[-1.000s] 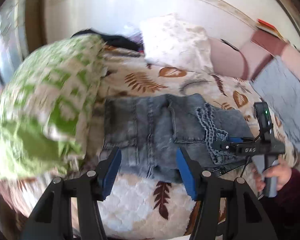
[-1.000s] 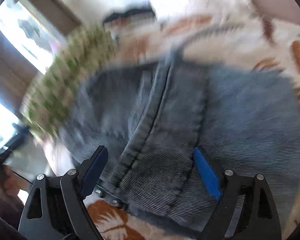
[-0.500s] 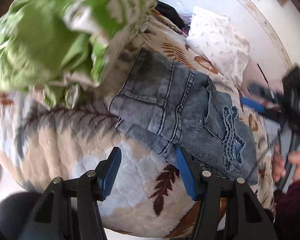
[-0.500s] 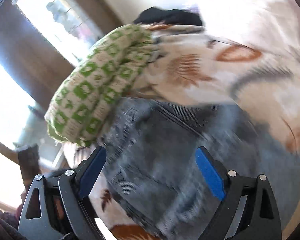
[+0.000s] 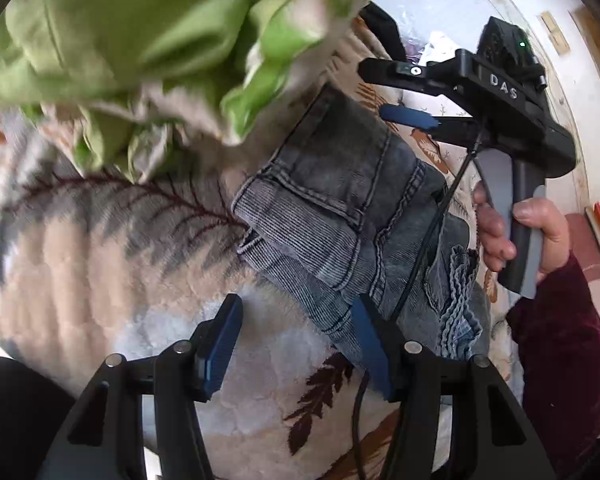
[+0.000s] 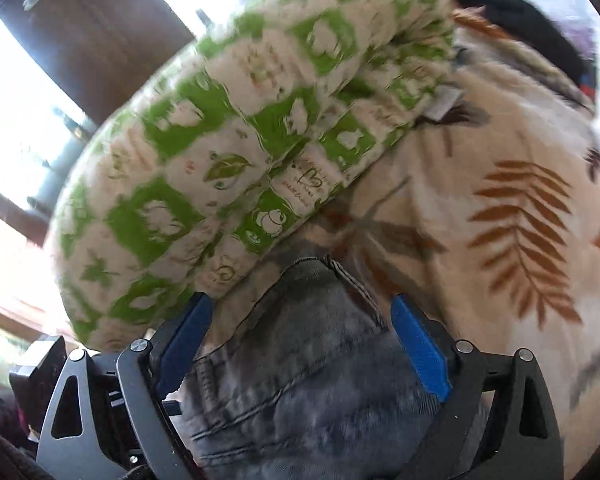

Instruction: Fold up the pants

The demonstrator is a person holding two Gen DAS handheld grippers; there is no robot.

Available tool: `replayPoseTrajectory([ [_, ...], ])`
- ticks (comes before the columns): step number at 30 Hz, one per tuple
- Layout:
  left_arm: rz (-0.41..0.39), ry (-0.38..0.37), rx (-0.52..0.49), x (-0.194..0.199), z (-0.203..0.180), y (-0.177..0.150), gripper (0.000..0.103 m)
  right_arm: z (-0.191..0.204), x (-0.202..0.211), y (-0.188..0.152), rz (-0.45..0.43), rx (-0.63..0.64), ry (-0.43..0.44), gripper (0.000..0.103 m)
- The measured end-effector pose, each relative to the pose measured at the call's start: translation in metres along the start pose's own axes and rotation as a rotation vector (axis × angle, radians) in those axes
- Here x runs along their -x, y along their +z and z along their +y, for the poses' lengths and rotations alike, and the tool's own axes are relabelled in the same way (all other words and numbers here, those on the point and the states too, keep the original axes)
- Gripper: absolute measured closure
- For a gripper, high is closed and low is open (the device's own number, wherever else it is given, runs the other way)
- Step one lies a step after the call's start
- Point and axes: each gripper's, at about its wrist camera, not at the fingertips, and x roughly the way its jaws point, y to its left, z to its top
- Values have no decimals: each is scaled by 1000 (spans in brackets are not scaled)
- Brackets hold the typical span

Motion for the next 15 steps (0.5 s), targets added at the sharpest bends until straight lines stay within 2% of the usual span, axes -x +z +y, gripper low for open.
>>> replayPoseTrajectory([
  [9,-17,5,-11,-1,-3,-2,43,-11,-64,6,142,6,59,13],
  [10,-18,4,-7,-1,-1,-2,43,-8,-70,5,148,26,32,17],
  [12,-19,5,-3,1,1,-3,43,-6,-72,6,150,36,-2,32],
  [13,-19,6,-3,0,1,-4,43,-6,-71,5,150,23,-13,55],
  [14,-19,10,-4,2,1,-5,43,-8,-69,6,151,2,-19,63],
  [15,-18,14,-5,2,1,-7,43,-11,-66,5,145,-25,-22,65],
])
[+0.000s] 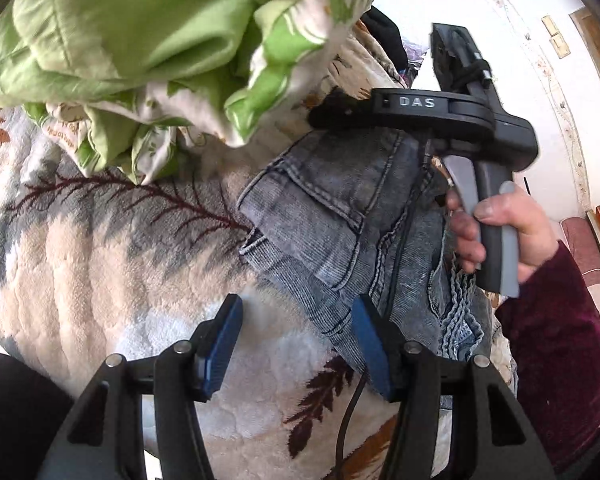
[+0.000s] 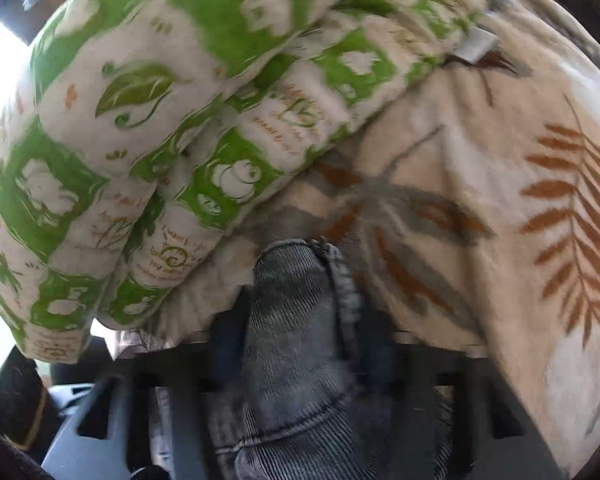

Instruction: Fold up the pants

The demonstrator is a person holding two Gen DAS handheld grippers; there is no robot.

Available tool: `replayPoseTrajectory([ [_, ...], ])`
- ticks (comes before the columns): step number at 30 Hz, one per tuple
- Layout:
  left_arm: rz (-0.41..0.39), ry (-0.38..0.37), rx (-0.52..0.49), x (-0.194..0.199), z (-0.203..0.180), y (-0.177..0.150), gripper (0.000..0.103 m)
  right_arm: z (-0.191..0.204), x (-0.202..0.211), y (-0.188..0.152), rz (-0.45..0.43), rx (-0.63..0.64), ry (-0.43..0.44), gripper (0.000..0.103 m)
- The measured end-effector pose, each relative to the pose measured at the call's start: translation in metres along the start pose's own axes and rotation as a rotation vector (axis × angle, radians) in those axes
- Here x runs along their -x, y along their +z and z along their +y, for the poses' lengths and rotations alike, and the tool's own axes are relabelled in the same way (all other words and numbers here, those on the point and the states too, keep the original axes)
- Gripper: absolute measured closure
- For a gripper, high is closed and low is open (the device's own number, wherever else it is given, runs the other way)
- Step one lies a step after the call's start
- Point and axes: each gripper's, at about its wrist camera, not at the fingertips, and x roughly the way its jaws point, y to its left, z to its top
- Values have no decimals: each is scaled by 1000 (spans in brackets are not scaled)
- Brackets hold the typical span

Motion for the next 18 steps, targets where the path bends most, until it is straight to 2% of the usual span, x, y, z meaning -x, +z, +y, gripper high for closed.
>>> replayPoseTrajectory([
  [2,-1,8,-1,-2,-4,-3,43,-1,4,-3,-18,-16,-6,73],
  [5,-8,14,20,-8,-11,-2,43,2,17,-11,-70,-22,0,77],
  [10,-26,28,53,-11,-17,10,43,-2,42,-24,-148,-67,50,77],
  [18,-65,7,64,-22,-27,16,43,-10,74,-34,-223,-91,109,77],
])
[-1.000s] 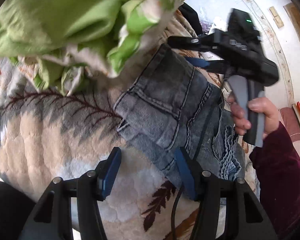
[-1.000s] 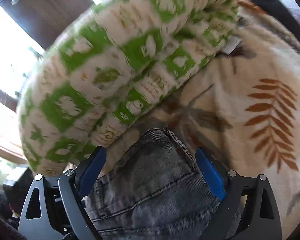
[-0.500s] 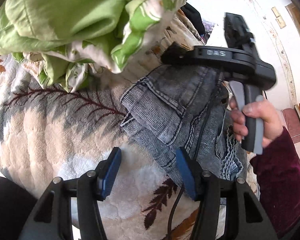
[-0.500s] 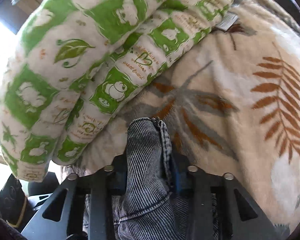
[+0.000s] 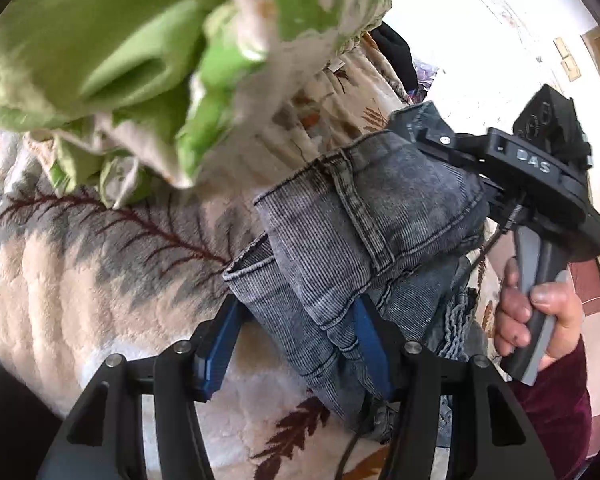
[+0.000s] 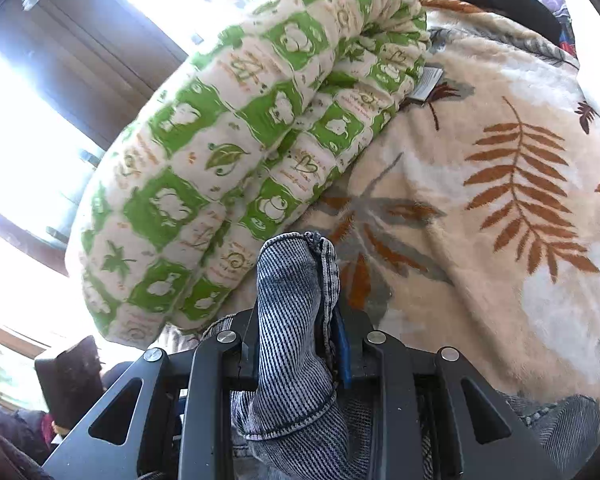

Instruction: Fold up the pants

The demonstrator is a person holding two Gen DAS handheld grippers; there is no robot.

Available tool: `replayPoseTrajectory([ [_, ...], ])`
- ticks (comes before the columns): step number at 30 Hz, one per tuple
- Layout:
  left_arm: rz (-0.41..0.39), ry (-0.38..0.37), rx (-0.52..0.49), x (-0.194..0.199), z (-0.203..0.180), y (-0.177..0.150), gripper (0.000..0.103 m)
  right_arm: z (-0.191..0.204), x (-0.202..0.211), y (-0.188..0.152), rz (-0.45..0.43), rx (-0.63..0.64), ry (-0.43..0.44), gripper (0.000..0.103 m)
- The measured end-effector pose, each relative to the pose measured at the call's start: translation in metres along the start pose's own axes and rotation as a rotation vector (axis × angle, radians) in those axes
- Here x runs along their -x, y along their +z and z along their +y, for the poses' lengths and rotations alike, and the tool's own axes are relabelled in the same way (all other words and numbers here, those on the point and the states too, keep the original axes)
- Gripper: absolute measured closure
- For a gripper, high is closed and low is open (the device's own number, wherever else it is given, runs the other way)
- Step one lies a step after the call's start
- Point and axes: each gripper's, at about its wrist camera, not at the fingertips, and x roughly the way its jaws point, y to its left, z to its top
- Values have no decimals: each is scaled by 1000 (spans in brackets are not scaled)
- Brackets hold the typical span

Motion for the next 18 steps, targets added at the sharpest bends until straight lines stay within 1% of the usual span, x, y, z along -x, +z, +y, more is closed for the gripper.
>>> replayPoseTrajectory([
  [3,-16,-28,-5,-3,-3,0,43,-3,20,-4,-22,-9,12,77],
  [4,-17,-38,-4,-5,-3,0,45,-8,35,-8,-29,-12,17,77],
  [5,-20,-58,-5,-7,-4,0,46,-9,41,-9,-34,-15,23,77],
  [6,-30,-74,-9,-8,-5,1,50,-8,46,-12,-43,-19,23,77],
  [8,-33,-75,-43,-12,-11,-1,68,-7,59,-17,-63,-28,24,77],
  [10,-46,-76,-70,-12,-19,-3,73,-4,74,-22,-85,-37,17,77],
  [11,-58,-76,-81,-11,-22,-3,76,-5,84,-26,-96,-41,13,77],
  [14,-86,-98,-116,-4,-26,-2,79,-9,101,-32,-110,-60,6,77],
  [16,-86,-92,-109,-5,-25,-2,80,-12,111,-39,-122,-67,-1,77],
  [18,-87,-86,-103,-4,-21,-2,80,-7,108,-37,-141,-61,2,67],
])
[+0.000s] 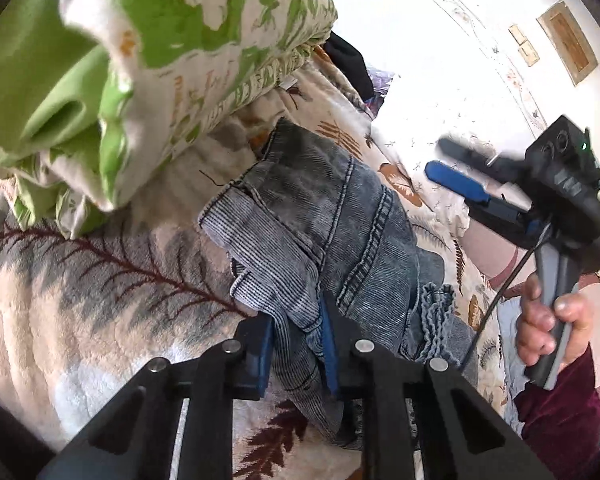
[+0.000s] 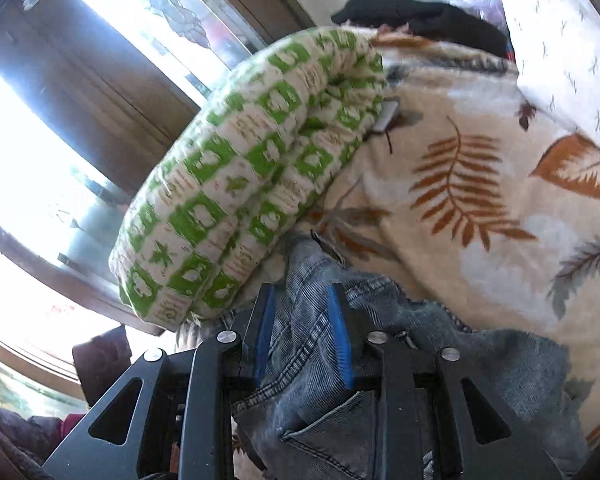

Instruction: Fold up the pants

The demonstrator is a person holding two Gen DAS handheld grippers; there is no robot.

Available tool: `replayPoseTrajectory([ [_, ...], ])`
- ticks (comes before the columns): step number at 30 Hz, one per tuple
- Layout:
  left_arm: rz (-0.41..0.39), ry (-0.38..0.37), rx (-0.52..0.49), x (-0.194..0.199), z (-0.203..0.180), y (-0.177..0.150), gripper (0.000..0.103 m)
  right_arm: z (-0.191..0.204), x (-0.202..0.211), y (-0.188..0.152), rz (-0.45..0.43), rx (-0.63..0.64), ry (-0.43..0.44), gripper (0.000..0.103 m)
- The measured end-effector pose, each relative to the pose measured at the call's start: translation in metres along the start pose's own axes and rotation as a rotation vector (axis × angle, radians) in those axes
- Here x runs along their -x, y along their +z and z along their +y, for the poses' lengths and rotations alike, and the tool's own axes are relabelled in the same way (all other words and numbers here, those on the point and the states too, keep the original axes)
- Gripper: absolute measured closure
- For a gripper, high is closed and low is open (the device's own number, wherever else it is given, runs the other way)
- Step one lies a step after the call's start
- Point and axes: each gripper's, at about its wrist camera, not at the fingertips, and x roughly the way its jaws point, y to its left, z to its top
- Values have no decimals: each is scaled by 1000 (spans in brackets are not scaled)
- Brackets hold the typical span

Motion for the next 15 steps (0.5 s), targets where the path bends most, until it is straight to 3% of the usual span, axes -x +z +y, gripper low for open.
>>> replayPoseTrajectory([
  [2,1,-6,9,2,5,-2,80,2,0,8,7,-11,35,17],
  [3,1,-9,12,2,7,-2,80,5,-2,14,7,-2,13,13],
  [5,7,-18,20,2,11,-2,80,8,-22,29,10,39,-19,13],
  [8,22,-33,38,5,21,-5,80,10,-61,43,110,77,-6,13],
  [13,30,-39,31,2,26,-5,80,13,-136,42,280,139,-112,13],
  [15,36,-45,34,1,29,-5,80,10,-159,39,308,153,-158,20],
])
